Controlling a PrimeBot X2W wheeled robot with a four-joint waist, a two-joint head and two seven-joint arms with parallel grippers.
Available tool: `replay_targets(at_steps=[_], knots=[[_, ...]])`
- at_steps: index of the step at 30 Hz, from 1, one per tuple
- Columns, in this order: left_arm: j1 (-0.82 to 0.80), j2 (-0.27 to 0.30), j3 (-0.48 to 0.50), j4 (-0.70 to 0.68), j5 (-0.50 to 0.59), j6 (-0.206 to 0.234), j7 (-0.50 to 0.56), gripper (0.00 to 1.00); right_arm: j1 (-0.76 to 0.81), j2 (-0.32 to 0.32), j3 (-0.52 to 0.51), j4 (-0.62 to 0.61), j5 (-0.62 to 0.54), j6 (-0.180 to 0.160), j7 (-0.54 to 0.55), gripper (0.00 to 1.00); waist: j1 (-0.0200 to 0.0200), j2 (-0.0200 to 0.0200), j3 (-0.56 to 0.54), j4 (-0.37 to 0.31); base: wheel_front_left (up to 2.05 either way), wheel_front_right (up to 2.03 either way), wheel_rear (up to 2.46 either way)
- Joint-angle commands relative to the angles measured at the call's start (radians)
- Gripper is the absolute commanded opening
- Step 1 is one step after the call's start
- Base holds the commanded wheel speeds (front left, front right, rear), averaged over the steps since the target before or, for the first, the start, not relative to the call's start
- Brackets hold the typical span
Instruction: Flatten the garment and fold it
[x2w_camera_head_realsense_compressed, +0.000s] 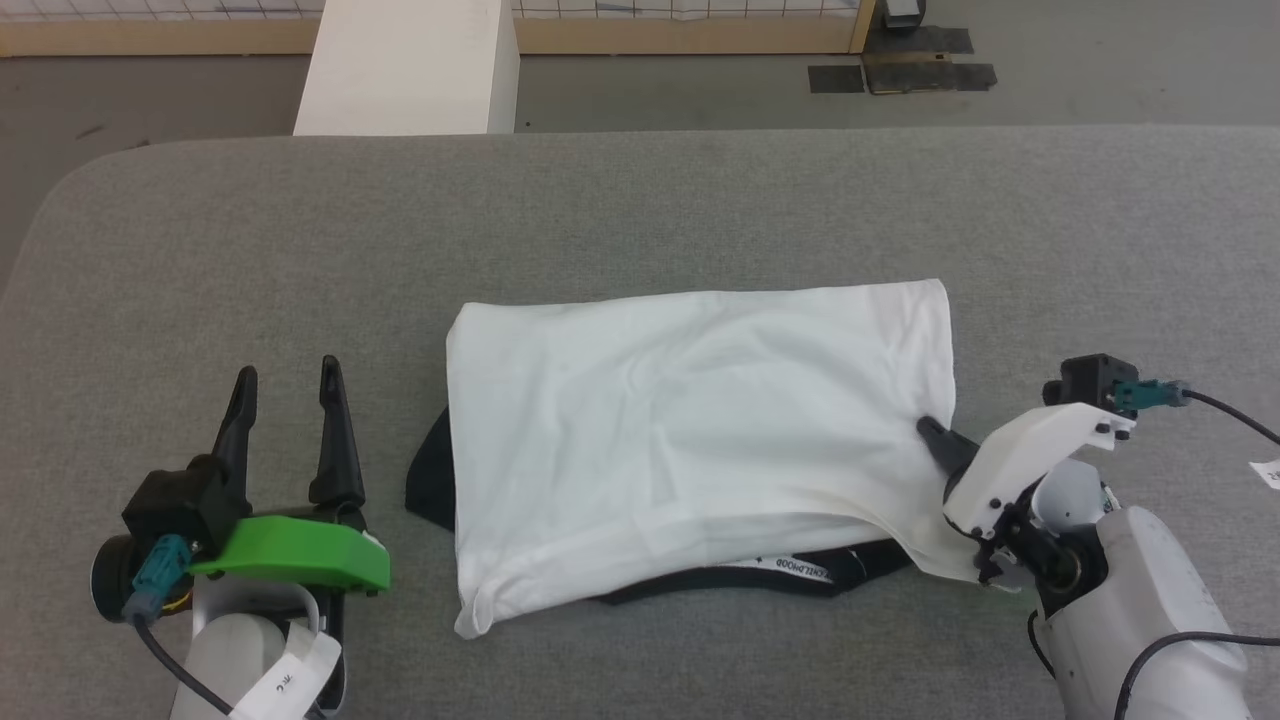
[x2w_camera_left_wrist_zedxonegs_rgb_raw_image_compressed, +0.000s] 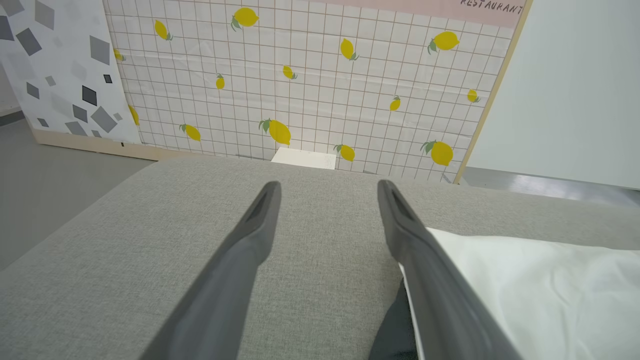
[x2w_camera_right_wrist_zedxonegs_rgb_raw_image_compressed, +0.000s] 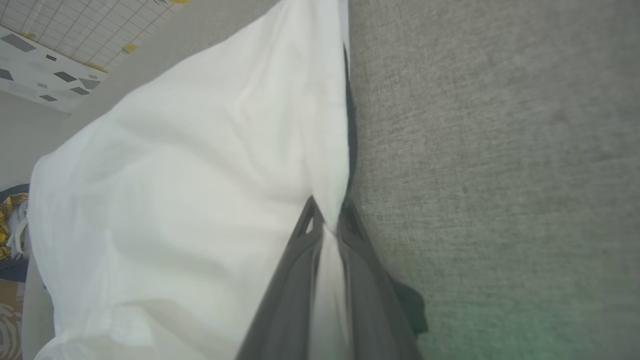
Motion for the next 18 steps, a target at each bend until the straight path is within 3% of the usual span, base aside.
replay_targets(at_steps=[1, 7, 13, 18], knots=[[0.005, -0.005, 0.004, 0.007, 0.007, -0.006, -0.005, 1.0, 0.007, -0.003, -0.022, -0.008, -0.004, -0.002, -0.029, 0.0, 0.0, 0.0079, -0.005, -0.005, 0.0, 0.0, 0.0], [0.014, -0.008, 0.015, 0.013, 0.01, -0.012, -0.005, 1.0, 0.063, -0.003, -0.175, -0.109, -0.135, -0.002, -0.076, 0.0, 0.0, 0.0079, -0.013, -0.02, 0.0, 0.0, 0.0], [0.024, -0.011, 0.013, 0.005, 0.015, -0.014, -0.005, 1.0, 0.142, -0.003, -0.365, -0.3, -0.307, -0.002, -0.031, 0.0, 0.0, 0.0079, -0.015, -0.028, 0.0, 0.0, 0.0], [0.025, -0.013, 0.008, 0.002, 0.017, -0.016, -0.005, 1.0, 0.195, -0.003, -0.4, -0.454, -0.378, -0.002, 0.038, 0.0, 0.0, 0.0079, -0.013, -0.032, 0.0, 0.0, 0.0]])
